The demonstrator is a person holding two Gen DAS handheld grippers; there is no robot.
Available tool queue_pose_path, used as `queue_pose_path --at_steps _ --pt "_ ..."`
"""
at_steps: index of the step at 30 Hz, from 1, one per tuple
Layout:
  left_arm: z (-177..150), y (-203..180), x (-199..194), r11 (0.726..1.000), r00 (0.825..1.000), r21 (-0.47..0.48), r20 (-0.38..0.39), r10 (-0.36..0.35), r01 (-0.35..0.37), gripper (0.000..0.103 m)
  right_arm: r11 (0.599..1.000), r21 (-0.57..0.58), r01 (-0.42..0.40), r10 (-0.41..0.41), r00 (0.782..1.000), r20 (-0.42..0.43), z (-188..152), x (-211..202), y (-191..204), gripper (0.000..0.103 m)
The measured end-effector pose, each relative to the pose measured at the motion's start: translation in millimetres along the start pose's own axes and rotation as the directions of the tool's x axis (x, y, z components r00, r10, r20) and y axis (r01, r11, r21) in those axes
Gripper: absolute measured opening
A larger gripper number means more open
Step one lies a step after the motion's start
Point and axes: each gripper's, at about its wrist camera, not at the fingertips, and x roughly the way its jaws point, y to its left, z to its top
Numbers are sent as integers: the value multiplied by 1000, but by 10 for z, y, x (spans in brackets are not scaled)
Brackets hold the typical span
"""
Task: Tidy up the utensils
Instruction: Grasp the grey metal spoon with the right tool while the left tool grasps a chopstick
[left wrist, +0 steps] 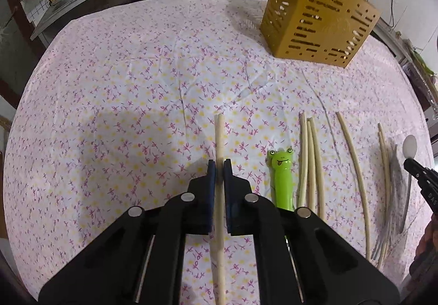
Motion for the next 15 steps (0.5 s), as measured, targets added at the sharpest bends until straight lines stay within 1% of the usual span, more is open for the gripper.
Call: queue_pose_path --at_steps 1,3,7,9,15 --pt "-14 16 -34 1000 1000 -1 6 -1 1 0 1000 1 -2 2 1000 5 -1 -12 1 5" --pt "-43 79 -110 1000 1000 -1 14 -11 11 0 1000 3 -3 3 1000 11 10 -22 5 5" --pt "-68 89 -172 1000 1000 9 22 -14 14 0 1000 11 -13 13 1000 20 35 -25 14 5" --pt "-38 -45 -18 1000 1000 10 8 -7 7 0 1000 7 -9 9 1000 18 36 -15 21 5" --pt "-21 -68 134 1000 999 20 -45 12 -11 0 1000 5 -14 14 1000 14 30 9 17 5"
